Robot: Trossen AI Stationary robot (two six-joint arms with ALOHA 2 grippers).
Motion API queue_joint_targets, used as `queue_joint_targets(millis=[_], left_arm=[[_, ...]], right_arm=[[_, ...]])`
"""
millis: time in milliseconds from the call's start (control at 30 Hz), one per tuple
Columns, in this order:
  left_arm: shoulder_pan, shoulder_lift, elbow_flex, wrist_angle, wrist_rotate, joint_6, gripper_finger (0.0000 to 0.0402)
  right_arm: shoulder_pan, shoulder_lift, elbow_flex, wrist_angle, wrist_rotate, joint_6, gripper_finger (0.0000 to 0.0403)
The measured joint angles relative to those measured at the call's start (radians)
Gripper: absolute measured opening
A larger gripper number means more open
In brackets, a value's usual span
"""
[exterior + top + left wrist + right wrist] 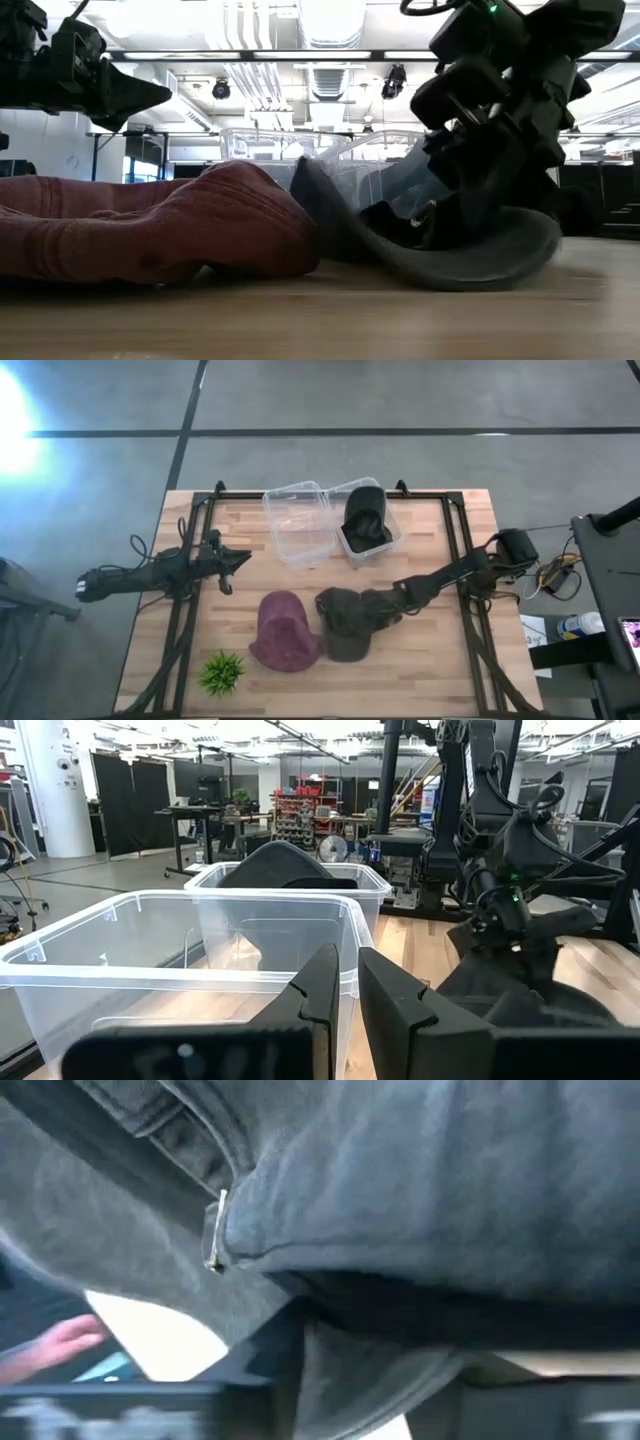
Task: Pick & Place hat
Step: Put the black cap into the right transparent bin
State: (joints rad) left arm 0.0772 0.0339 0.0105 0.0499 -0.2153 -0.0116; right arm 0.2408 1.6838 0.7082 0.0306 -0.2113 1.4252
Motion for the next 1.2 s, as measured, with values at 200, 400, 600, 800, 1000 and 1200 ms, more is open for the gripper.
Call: queue_joint_targets(millis=[200,400,600,800,1000,1200], left_arm=[[0.000,0.008,0.000,-0.001,0.000,0.000,0.0037],[0.000,0.010,0.000,-0.001,0.000,0.000,0.0037],[0.000,0.011,0.000,-0.001,0.000,0.000,0.0037],[0.000,0.011,0.000,-0.001,0.000,0.000,0.0037],[0.000,0.011,0.000,-0.001,0.000,0.000,0.0037],[0.000,0.011,0.000,-0.001,0.000,0.000,0.0037]], right_arm=[[0.024,-0.056,0.003,-0.083,0.045,-0.078,0.0020],[0.036,-0.252,0.001,-0.130,0.139,-0.135,0.0015],[0.022,-0.542,0.022,-0.200,0.326,-0.179,0.0014],[0.017,-0.711,0.115,-0.426,1.041,-0.325,0.0014],[-0.114,-0.682,0.202,-0.491,1.344,-0.446,0.0014],[-0.289,-0.494,0.297,-0.491,1.266,-0.414,0.0013]])
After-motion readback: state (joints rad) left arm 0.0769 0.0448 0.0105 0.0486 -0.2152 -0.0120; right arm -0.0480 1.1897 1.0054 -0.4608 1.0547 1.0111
